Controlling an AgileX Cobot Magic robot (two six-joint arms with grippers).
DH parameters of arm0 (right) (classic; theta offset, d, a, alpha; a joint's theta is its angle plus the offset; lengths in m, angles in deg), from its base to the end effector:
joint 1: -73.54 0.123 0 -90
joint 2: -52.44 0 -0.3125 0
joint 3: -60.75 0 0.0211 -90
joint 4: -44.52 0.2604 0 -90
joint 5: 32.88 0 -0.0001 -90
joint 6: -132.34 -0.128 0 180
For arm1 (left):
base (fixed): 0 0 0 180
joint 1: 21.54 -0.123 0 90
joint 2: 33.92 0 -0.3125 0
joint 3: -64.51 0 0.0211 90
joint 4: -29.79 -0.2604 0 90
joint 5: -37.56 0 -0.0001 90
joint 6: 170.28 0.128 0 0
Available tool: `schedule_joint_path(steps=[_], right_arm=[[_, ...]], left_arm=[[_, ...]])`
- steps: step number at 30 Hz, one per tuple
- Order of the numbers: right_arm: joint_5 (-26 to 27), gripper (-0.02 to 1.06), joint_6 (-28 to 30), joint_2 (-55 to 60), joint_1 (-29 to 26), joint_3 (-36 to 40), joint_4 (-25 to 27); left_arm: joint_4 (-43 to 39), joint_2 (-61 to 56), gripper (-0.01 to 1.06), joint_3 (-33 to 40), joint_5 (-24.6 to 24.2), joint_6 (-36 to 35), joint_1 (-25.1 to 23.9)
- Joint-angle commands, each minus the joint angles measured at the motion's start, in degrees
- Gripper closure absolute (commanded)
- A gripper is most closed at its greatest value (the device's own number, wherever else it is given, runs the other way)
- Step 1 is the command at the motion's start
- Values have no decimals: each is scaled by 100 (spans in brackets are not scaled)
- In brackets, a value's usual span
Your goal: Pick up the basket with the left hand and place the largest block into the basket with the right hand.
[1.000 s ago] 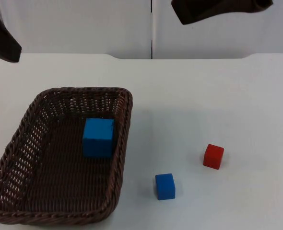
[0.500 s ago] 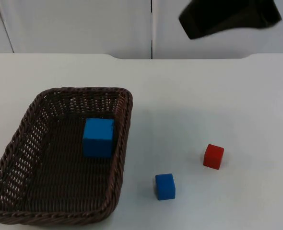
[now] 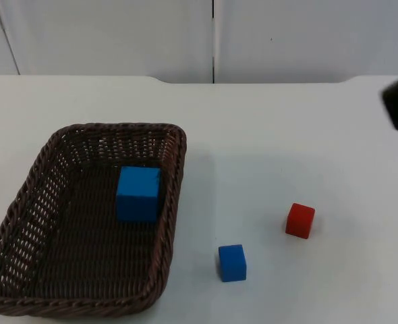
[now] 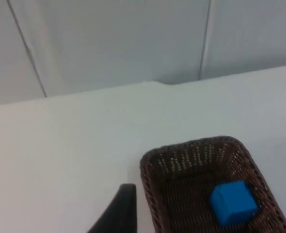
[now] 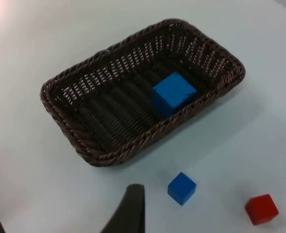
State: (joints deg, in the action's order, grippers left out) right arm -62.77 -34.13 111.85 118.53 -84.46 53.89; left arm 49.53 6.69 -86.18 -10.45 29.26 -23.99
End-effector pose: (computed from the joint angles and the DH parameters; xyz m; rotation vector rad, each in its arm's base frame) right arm 0.1399 0.1546 0.3230 -0.9786 1.9684 0.4819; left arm 0.1125 -0.0274 0.3808 0.2225 2.0038 -0.1631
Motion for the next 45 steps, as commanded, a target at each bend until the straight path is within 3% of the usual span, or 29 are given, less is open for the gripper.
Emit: schedule_joint_path(steps=[1, 10, 19, 30, 39, 42, 45], right_arm=[[95, 18, 1, -661, 23, 310, -21], [-121, 18, 1, -2173, 23, 817, -21], [-574, 18, -81, -3383, 23, 1108, -21], [-1497, 18, -109, -4403, 23, 1129, -21], [-2206, 18, -161, -4898, 23, 1129, -27], [-2419, 18, -338, -5067, 23, 1129, -170], [-2721, 18, -854, -5231, 23, 1129, -632]], left_arm=[[-290, -339, 0, 28, -157, -302, 12], [-478, -992, 0, 104, -700, -389, 12], [-877, -2011, 0, 1176, -665, -893, 12], [-1585, -3141, 0, 1580, -982, -1548, 12], [-1744, -3351, 0, 1635, -1343, -1548, 12], [-1754, -3351, 0, 1706, -1318, -1548, 12], [-1754, -3351, 0, 1909, -1289, -1548, 12]])
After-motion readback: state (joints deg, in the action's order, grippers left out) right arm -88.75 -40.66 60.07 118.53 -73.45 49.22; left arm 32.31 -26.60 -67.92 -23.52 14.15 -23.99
